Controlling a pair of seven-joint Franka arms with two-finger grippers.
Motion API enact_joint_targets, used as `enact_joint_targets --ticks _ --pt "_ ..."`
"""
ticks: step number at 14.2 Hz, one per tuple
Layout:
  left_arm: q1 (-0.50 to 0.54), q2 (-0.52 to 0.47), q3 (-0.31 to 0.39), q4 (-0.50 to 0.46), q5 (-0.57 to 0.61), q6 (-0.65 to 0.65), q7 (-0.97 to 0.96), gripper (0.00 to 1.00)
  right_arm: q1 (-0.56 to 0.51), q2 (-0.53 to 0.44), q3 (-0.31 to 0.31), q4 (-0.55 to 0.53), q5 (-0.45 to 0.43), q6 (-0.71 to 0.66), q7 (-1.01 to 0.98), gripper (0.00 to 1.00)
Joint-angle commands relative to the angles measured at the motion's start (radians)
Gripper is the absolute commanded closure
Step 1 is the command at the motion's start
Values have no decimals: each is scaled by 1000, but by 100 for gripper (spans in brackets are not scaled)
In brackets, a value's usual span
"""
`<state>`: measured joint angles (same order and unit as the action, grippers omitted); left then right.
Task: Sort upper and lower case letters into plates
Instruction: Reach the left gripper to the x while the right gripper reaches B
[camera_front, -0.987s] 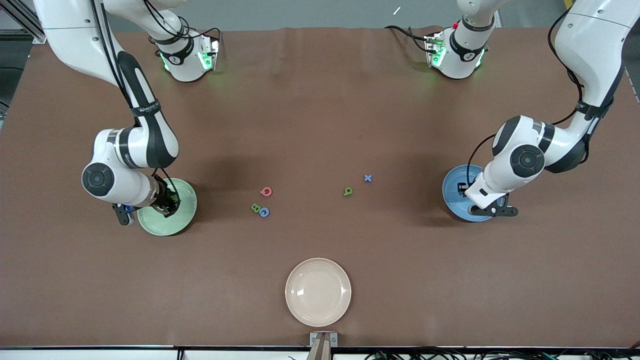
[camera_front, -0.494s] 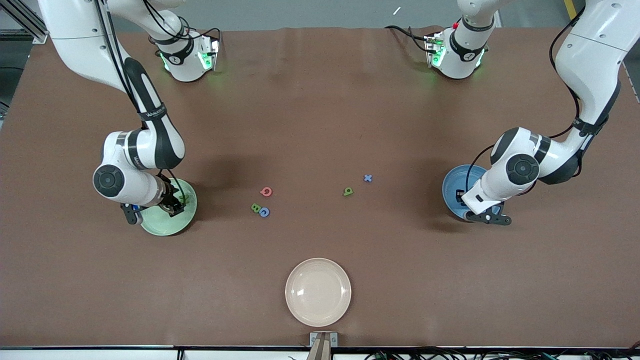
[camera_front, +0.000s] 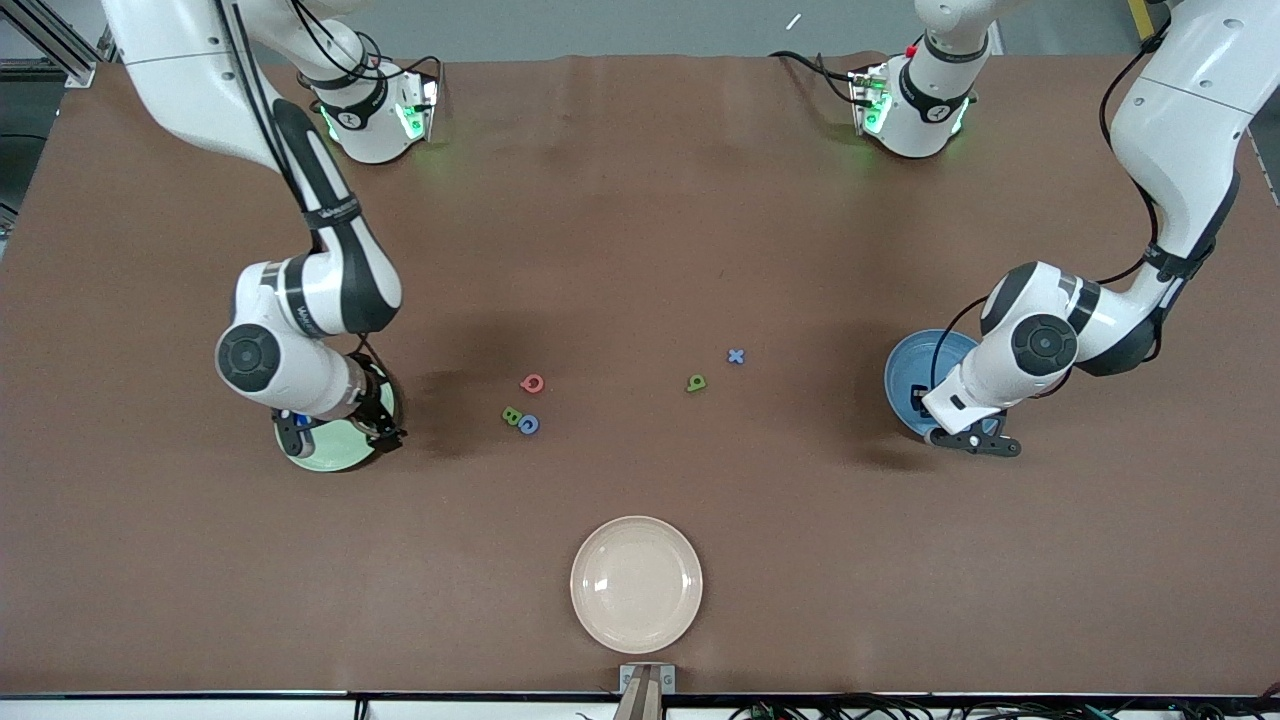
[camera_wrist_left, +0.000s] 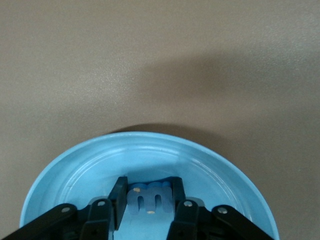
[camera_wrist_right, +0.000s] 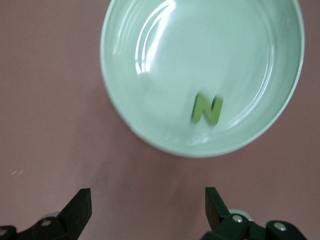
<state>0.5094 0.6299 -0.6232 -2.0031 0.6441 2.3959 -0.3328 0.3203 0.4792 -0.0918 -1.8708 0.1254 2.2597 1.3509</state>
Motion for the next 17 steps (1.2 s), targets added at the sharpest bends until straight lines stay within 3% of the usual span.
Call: enact_joint_targets --ticks 1,2,4,8,10,12,14,17 --pt "30 -7 -18 6 20 3 32 18 74 59 -3 59 16 9 120 0" --pt "31 -28 -20 0 19 -6 32 8 113 94 -3 76 32 49 163 2" --pt "44 -65 -55 -6 3 -38 31 1 161 157 -3 97 39 124 217 7" --pt "182 -82 -277 17 -30 -203 12 1 195 212 -5 154 39 135 284 18" --pt "187 -81 -332 30 -67 -234 -46 1 207 229 -5 177 39 133 310 20" --pt "152 -70 -371 43 -75 -234 -171 1 212 229 -5 177 39 133 315 22" --pt "63 -69 -369 56 -76 -234 -289 1 220 233 -5 177 39 136 315 32" --pt "-50 -33 -365 75 -67 -234 -437 1 224 237 -5 177 39 136 315 34"
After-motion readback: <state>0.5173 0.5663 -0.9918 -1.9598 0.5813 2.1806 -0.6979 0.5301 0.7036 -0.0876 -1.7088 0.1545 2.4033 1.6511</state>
